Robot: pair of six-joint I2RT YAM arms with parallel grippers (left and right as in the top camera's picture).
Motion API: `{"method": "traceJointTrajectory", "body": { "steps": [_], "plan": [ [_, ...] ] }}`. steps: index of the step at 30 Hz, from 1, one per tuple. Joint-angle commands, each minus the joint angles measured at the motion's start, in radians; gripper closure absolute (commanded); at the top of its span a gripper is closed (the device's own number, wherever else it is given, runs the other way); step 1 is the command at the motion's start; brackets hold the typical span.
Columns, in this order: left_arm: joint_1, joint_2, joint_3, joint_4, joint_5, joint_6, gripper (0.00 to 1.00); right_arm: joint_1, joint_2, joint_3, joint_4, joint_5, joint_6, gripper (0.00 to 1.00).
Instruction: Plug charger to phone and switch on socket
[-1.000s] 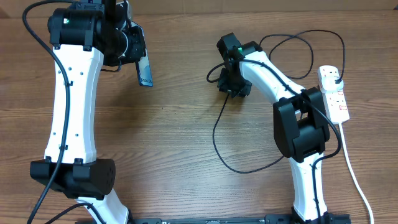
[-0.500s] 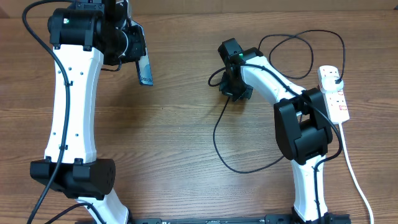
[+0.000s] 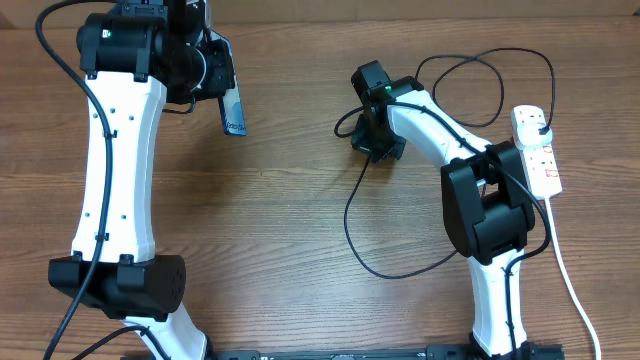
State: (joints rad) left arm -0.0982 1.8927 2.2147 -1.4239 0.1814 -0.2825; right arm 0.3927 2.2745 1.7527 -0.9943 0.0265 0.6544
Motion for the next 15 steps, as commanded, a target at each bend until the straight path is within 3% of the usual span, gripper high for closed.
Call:
{"method": "traceJointTrajectory", "body": {
  "steps": [1, 10, 15],
  "plan": [
    [-0.007, -0.002, 0.006, 0.009, -0.006, -0.01, 0.96, 0.001, 0.043, -0.046, -0.002, -0.01, 0.005, 0.93],
    [-0.007, -0.002, 0.006, 0.01, 0.003, -0.01, 0.96, -0.022, 0.043, -0.016, -0.013, -0.056, -0.008, 0.96],
    [-0.007, -0.002, 0.006, 0.029, 0.108, 0.018, 0.96, -0.076, 0.008, 0.063, -0.025, -0.249, -0.142, 0.96]
  ]
}}
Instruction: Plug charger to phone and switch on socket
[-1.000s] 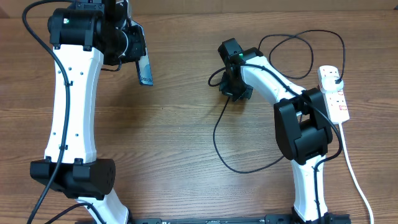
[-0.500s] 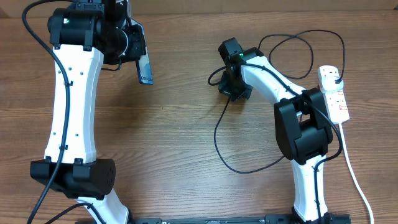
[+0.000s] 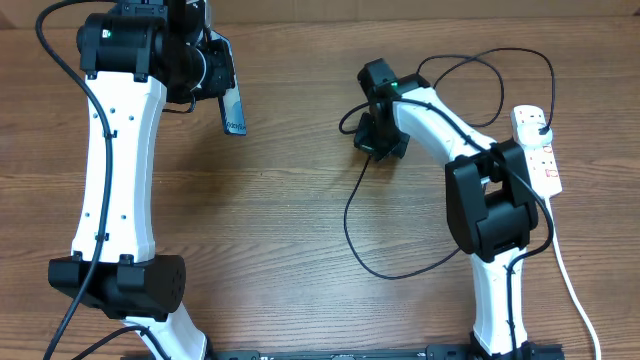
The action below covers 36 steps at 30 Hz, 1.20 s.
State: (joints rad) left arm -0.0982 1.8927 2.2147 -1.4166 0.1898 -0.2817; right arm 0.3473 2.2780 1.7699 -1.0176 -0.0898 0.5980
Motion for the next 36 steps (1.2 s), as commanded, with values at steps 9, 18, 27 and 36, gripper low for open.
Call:
{"method": "traceJointTrajectory", "body": {
  "steps": [9, 18, 27, 36],
  "plan": [
    [-0.006, -0.002, 0.006, 0.314, 0.687, 0.155, 0.96, -0.107, -0.324, 0.064, 0.0, -0.56, -0.346, 0.96],
    [-0.007, -0.002, 0.006, 0.812, 1.02, -0.079, 0.96, -0.06, -0.674, 0.064, -0.036, -0.637, -0.394, 0.96],
    [-0.01, -0.002, 0.006, 0.604, 0.876, 0.063, 0.96, 0.058, -0.738, 0.063, -0.106, -0.275, -0.227, 0.96],
    [-0.008, -0.002, 0.006, 0.178, -0.037, 0.004, 0.96, 0.129, -0.628, -0.116, -0.123, -0.133, -0.161, 0.46]
  ]
}}
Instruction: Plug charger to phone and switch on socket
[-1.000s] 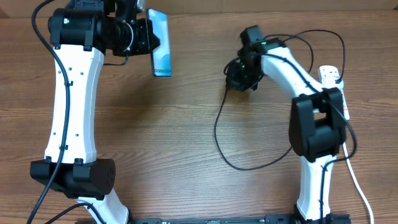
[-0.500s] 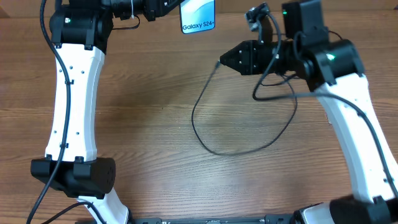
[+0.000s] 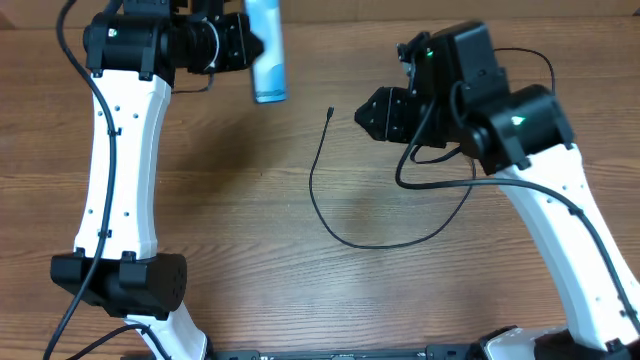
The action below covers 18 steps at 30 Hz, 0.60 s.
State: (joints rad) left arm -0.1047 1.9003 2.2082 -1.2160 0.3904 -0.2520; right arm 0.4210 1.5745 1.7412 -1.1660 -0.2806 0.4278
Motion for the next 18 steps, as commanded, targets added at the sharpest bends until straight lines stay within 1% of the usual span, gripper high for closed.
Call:
{"method": "traceJointTrajectory", "body": {
  "steps": [1, 4, 7, 10, 12, 15, 17, 18],
  "plan": [
    [-0.002, -0.01, 0.012, -0.03, -0.244, -0.025, 0.96, 0.069, 0.089, -0.101, 0.034, 0.072, 0.009, 0.46],
    [0.008, -0.01, 0.012, -0.069, -0.257, -0.025, 0.96, 0.175, 0.228, -0.153, 0.073, 0.196, 0.01, 0.45],
    [0.011, -0.007, -0.001, -0.086, -0.328, -0.025, 0.96, 0.254, 0.381, -0.153, 0.111, 0.283, 0.016, 0.44],
    [0.031, -0.007, -0.011, -0.111, -0.335, -0.025, 0.96, 0.28, 0.478, -0.153, 0.149, 0.29, 0.018, 0.45],
    [0.048, -0.007, -0.018, -0.119, -0.346, -0.025, 0.96, 0.288, 0.528, -0.156, 0.154, 0.287, 0.018, 0.47],
    [0.047, -0.007, -0.021, -0.12, -0.346, -0.025, 0.96, 0.307, 0.543, -0.183, 0.179, 0.27, 0.022, 0.49],
    [0.047, -0.006, -0.022, -0.122, -0.346, -0.025, 0.96, 0.345, 0.555, -0.209, 0.205, 0.269, 0.023, 0.49],
    [0.047, -0.006, -0.022, -0.122, -0.345, -0.026, 0.96, 0.355, 0.56, -0.213, 0.209, 0.277, 0.044, 0.49]
  ]
}}
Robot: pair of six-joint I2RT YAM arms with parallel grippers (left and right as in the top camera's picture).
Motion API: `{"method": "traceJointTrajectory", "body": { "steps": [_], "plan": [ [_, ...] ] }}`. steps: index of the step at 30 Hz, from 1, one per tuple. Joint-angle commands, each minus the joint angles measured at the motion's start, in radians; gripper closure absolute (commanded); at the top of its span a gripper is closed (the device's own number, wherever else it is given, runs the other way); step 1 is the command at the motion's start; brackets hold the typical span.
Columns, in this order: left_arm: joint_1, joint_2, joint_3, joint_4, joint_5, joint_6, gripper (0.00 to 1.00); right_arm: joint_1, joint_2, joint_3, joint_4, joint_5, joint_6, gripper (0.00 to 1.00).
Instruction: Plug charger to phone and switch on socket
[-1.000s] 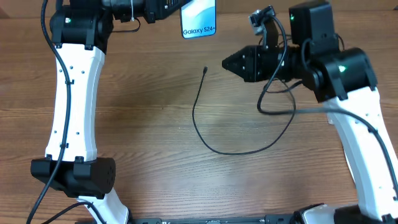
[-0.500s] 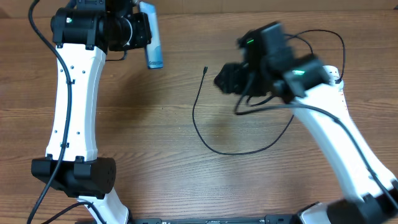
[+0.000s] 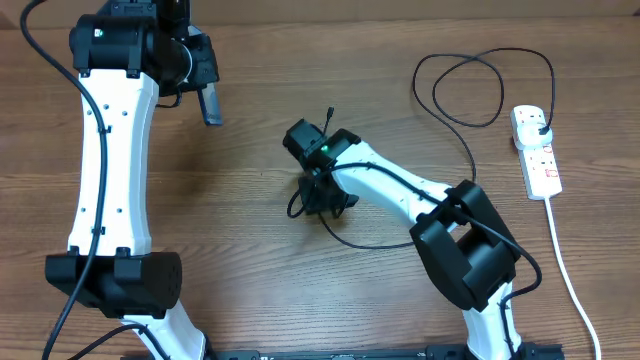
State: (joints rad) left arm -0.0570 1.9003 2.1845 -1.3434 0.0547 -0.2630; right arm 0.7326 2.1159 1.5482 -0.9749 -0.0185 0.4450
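My left gripper at the back left is shut on the phone, which shows edge-on as a thin grey-blue bar hanging below it. The black charger cable runs from the white socket strip at the right, loops at the back and crosses the table. Its plug end lies mid-table. My right gripper reaches left and sits low on the cable just below that end, where a small bend of cable shows beside it. Its fingers are hidden under the wrist.
The strip's white lead runs down the right side to the front edge. A charger block sits in the strip's far socket. Both arm bases stand at the front, at the left and right.
My right gripper was raised right of centre and is now low on the cable at mid-table. The phone showed its pale blue face near the back edge and now hangs edge-on further left.
At first my right gripper sat on the table by the cable right of centre, and my left held the phone edge-on. Then both arms were raised, with the plug end lying free mid-table. Now the right gripper is down on the cable below that end.
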Motion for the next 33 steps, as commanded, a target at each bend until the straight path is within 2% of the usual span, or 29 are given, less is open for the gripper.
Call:
{"method": "traceJointTrajectory", "body": {
  "steps": [1, 6, 7, 10, 16, 20, 23, 27, 29, 30, 31, 32, 33],
  "plan": [
    [-0.002, -0.005, 0.002, 0.005, -0.01, -0.014, 0.96, 0.053, 0.023, -0.024, 0.018, 0.027, 0.055, 0.52],
    [-0.002, -0.004, 0.001, -0.014, -0.006, -0.014, 0.96, 0.06, 0.03, -0.024, 0.016, 0.025, 0.059, 0.6],
    [-0.002, -0.004, 0.001, -0.015, -0.006, -0.014, 0.96, 0.06, 0.031, -0.024, 0.009, 0.025, 0.065, 0.75],
    [-0.002, -0.004, 0.001, -0.023, -0.002, -0.014, 0.96, 0.06, 0.031, -0.024, -0.035, 0.025, 0.08, 0.96],
    [-0.002, -0.004, 0.001, -0.024, -0.002, -0.014, 0.96, 0.06, -0.02, -0.024, -0.301, -0.018, 0.132, 0.96],
    [-0.002, -0.004, 0.001, -0.026, -0.002, -0.014, 0.96, 0.084, -0.09, -0.034, -0.4, -0.054, 0.132, 0.96],
    [-0.002, -0.004, 0.001, -0.033, 0.013, -0.014, 0.95, 0.101, -0.181, -0.123, -0.412, -0.055, 0.163, 0.96],
    [-0.002, -0.004, 0.002, -0.033, 0.017, -0.014, 0.96, 0.1, -0.402, -0.337, -0.408, -0.055, 0.18, 0.96],
    [-0.002, -0.004, 0.001, -0.032, 0.025, -0.014, 0.96, 0.1, -0.471, -0.356, -0.404, -0.067, 0.18, 0.96],
    [-0.002, -0.004, 0.001, -0.032, 0.025, -0.015, 0.96, 0.1, -0.492, -0.356, -0.37, -0.088, 0.18, 0.83],
    [-0.002, -0.004, 0.001, -0.033, 0.025, -0.015, 0.96, 0.098, -0.492, -0.352, -0.334, -0.102, 0.18, 0.57],
    [-0.002, -0.004, 0.001, -0.035, 0.026, -0.015, 0.96, 0.095, -0.491, -0.349, -0.312, -0.116, 0.18, 0.49],
    [-0.002, -0.004, 0.001, -0.037, 0.028, -0.014, 0.96, 0.076, -0.49, -0.327, -0.282, -0.145, 0.18, 0.34]
  ]
}}
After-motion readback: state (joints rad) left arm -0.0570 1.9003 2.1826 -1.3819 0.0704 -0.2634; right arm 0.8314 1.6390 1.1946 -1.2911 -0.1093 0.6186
